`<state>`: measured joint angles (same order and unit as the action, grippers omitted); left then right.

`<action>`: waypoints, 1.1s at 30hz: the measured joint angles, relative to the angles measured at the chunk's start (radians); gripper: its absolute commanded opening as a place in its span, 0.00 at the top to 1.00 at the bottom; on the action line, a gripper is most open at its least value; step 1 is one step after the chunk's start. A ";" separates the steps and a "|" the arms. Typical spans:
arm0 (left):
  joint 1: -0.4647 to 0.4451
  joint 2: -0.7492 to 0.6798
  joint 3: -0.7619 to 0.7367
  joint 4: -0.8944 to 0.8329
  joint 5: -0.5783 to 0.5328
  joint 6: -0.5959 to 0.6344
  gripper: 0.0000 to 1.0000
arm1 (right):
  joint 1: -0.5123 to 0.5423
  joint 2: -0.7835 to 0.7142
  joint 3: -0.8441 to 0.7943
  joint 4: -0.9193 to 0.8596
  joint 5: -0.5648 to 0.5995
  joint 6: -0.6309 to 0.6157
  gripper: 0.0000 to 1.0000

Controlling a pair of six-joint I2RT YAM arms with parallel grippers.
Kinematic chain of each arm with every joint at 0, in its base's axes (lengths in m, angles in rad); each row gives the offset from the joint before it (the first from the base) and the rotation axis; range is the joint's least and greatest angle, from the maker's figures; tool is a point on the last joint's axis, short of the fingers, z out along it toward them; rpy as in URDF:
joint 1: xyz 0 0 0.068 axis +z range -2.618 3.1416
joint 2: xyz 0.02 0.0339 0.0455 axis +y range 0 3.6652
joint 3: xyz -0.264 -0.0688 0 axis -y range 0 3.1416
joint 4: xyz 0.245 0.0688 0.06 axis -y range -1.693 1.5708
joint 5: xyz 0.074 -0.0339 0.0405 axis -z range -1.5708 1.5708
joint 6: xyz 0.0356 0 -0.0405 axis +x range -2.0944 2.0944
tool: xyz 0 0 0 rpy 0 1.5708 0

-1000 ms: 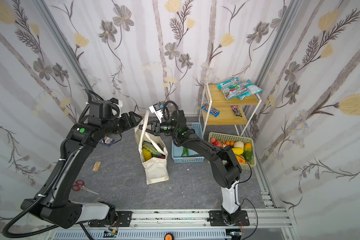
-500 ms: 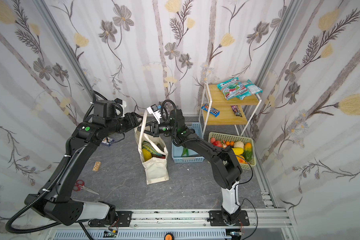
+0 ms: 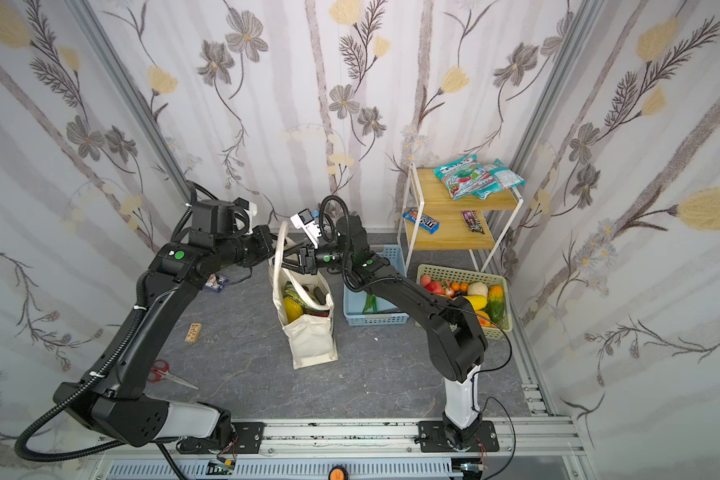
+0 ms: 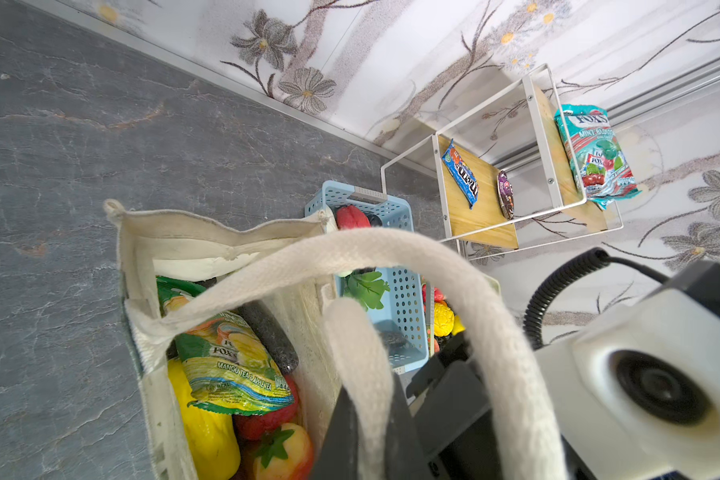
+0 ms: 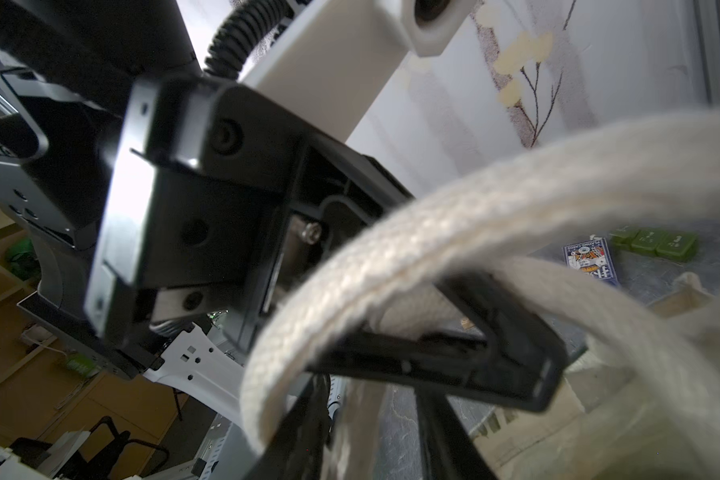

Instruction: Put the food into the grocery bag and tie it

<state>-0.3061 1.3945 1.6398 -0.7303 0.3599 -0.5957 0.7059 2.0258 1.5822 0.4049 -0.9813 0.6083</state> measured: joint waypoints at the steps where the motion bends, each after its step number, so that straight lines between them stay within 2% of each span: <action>1: 0.003 -0.002 0.000 0.000 0.000 0.000 1.00 | -0.010 -0.027 -0.031 -0.003 0.005 -0.013 0.41; 7: 0.007 0.000 0.006 0.000 0.011 0.000 1.00 | -0.092 -0.135 -0.211 -0.010 0.024 -0.077 0.43; 12: 0.007 0.008 0.026 -0.008 0.024 -0.006 1.00 | -0.070 -0.103 -0.168 -0.115 0.030 -0.215 0.43; 22: 0.006 0.033 0.063 -0.027 0.045 -0.013 1.00 | -0.018 -0.034 -0.106 -0.076 -0.117 -0.338 0.34; 29: -0.006 0.060 0.098 -0.049 0.051 -0.026 1.00 | 0.008 0.006 -0.109 0.012 -0.196 -0.333 0.31; 33: -0.016 0.068 0.103 -0.052 0.051 -0.037 1.00 | 0.028 0.042 -0.117 0.180 -0.229 -0.237 0.31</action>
<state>-0.3218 1.4624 1.7428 -0.7822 0.4110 -0.6323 0.7338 2.0674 1.4647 0.5854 -1.2102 0.3714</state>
